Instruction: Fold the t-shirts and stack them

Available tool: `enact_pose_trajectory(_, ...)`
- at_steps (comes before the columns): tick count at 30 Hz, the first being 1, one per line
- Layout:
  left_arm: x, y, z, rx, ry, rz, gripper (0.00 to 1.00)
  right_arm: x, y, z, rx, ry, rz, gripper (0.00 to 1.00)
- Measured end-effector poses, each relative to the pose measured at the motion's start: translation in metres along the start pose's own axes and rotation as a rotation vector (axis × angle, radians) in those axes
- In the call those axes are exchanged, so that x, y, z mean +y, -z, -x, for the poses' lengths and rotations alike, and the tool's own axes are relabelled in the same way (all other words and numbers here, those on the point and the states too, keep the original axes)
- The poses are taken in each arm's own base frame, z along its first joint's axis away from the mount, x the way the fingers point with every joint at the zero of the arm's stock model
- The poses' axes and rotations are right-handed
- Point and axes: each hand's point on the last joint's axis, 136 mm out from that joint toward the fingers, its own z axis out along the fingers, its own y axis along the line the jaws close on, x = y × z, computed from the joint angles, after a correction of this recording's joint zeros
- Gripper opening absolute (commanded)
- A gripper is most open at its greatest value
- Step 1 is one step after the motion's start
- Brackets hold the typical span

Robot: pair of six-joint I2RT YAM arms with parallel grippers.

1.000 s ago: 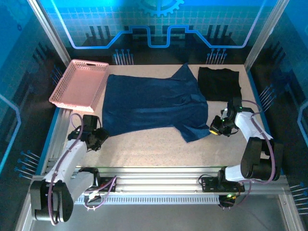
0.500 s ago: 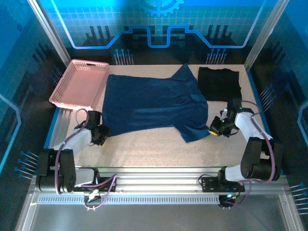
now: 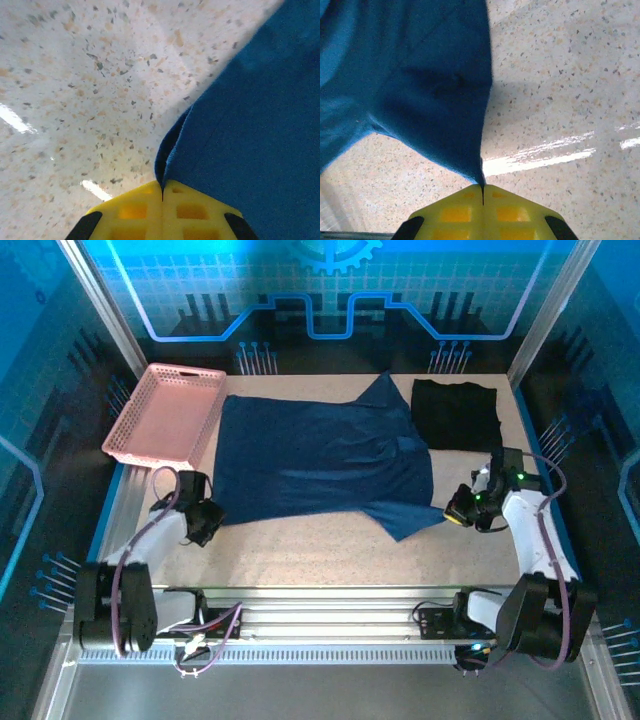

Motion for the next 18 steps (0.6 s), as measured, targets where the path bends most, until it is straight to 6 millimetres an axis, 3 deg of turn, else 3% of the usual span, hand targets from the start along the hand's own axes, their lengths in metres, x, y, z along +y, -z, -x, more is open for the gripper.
enact_pose_trajectory(9, 0.009, 0.052, -0.007, -0.076, -0.003, -0.099, 0.00, 0.012, 0.008, -0.016, 0.052, -0.074, 0.084, 0.00)
enact_pose_trajectory(15, 0.021, 0.063, -0.015, -0.069, -0.003, -0.090, 0.00, 0.033, 0.017, -0.012, 0.063, -0.138, 0.186, 0.00)
enact_pose_trajectory(18, 0.026, 0.066, -0.018, -0.063, -0.002, -0.082, 0.00, 0.035, 0.022, -0.016, 0.062, -0.151, 0.192, 0.00)
